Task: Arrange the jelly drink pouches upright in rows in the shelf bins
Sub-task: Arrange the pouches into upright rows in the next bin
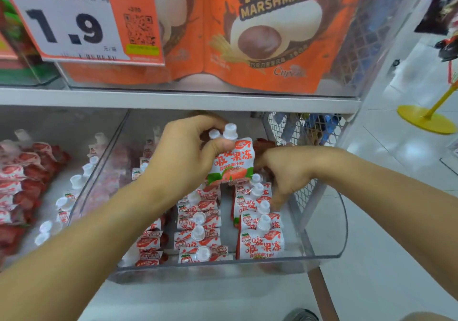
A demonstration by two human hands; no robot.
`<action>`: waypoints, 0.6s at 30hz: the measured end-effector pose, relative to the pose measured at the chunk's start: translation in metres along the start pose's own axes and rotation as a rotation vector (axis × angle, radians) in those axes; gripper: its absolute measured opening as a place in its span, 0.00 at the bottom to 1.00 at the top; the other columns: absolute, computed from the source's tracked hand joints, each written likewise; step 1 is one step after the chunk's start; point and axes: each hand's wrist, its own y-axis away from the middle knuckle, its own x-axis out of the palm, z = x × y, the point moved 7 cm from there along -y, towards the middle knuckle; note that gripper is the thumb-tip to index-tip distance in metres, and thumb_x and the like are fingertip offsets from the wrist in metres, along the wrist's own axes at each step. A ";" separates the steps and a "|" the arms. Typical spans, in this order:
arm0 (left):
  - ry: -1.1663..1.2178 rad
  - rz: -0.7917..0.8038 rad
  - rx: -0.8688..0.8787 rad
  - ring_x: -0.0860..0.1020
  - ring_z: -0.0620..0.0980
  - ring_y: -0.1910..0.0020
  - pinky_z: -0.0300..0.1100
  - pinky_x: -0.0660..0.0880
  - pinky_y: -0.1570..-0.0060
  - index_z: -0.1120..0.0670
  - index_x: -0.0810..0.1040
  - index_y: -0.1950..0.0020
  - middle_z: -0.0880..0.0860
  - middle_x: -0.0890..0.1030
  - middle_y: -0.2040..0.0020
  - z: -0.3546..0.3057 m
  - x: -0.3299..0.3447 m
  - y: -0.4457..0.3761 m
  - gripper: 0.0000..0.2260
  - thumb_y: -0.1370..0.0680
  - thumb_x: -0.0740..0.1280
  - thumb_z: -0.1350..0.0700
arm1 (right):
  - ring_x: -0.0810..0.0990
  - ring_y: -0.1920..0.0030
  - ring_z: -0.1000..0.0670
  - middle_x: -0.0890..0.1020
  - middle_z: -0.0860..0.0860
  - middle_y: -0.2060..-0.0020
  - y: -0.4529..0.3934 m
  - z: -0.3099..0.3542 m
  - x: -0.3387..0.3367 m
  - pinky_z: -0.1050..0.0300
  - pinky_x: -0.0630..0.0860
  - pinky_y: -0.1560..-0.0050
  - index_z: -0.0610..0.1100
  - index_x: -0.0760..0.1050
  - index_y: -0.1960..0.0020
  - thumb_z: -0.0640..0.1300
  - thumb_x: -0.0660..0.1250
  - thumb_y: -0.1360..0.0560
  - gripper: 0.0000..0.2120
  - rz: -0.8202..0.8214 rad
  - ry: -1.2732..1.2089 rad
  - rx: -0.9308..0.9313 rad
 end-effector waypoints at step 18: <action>-0.184 -0.092 0.227 0.78 0.53 0.57 0.43 0.75 0.57 0.58 0.80 0.53 0.51 0.78 0.57 0.011 0.039 -0.037 0.07 0.28 0.69 0.68 | 0.79 0.41 0.51 0.79 0.54 0.43 0.015 -0.003 0.003 0.52 0.77 0.38 0.49 0.74 0.34 0.44 0.81 0.34 0.31 0.067 -0.353 0.110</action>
